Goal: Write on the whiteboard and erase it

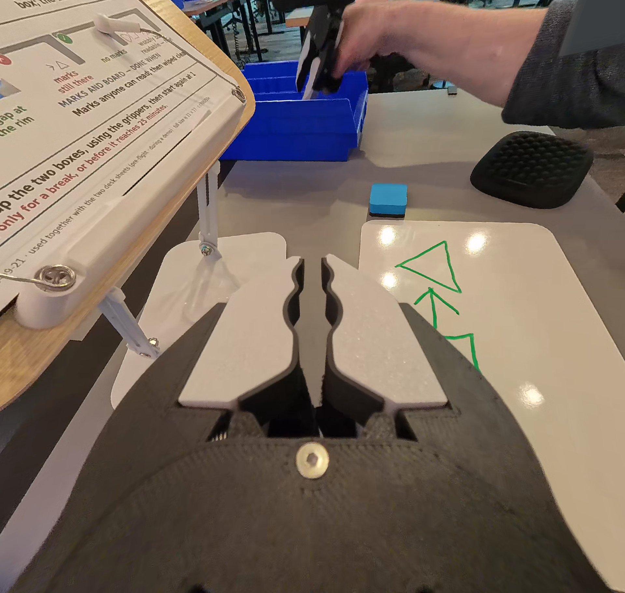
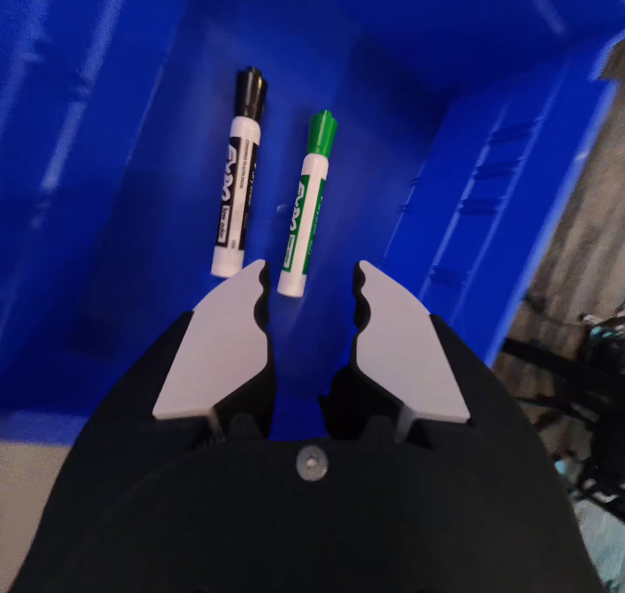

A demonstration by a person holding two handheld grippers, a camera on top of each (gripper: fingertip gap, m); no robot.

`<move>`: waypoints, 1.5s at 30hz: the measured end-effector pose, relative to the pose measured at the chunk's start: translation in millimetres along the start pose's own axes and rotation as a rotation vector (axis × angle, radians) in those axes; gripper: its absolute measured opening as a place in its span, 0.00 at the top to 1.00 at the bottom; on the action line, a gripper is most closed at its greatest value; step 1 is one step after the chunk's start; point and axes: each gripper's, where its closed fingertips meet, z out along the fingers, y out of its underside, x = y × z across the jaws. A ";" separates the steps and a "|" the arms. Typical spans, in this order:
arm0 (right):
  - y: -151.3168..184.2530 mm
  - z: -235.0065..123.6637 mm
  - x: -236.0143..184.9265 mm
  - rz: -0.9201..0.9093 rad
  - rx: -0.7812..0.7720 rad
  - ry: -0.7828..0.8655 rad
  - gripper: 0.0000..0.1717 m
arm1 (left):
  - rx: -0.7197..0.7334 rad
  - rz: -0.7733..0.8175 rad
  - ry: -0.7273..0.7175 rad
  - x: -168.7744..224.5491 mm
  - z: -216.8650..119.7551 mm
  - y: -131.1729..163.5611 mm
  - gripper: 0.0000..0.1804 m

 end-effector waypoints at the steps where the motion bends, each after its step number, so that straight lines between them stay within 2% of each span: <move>1: -4.0 -14.6 -2.2 -0.048 0.040 0.021 0.70 | -0.002 0.003 0.002 0.0 -1.3 -0.6 0.94; 6: -10.6 -97.0 -43.6 -0.293 0.173 0.071 0.66 | -0.109 0.021 0.058 4.6 -7.8 9.1 0.88; 9: -6.4 -125.5 -108.5 -0.505 0.240 -0.056 0.61 | -0.212 0.019 0.150 16.4 -11.7 23.9 0.84; 14: 12.2 -129.4 -217.9 -0.785 0.270 -0.316 0.51 | -0.362 0.024 0.207 26.8 -13.5 52.9 0.83; 17: 21.9 -115.3 -253.6 -0.867 0.234 -0.405 0.51 | -0.410 -0.010 0.236 30.9 -9.3 67.8 0.83; 24: 33.8 -78.7 -277.4 -0.930 0.129 -0.467 0.53 | -0.475 -0.063 0.285 37.8 1.2 93.6 0.86; 31: 37.4 -71.7 -282.2 -0.923 0.118 -0.513 0.67 | -0.571 -0.044 0.317 52.2 18.4 118.3 0.87; 35: 35.8 -71.7 -282.3 -0.915 0.133 -0.514 0.68 | -0.603 -0.040 0.327 57.0 26.0 128.6 0.90; 39: 23.7 -88.5 -283.3 -0.876 0.201 -0.513 0.68 | -0.606 -0.040 0.315 56.6 29.1 129.0 0.95; 42: 15.9 -116.0 -304.5 -0.883 0.263 -0.564 0.68 | -0.610 -0.034 0.301 55.1 30.2 129.8 1.00; 45: 17.1 -129.9 -333.7 -0.915 0.268 -0.599 0.69 | -0.599 -0.054 0.304 55.3 30.9 129.8 1.00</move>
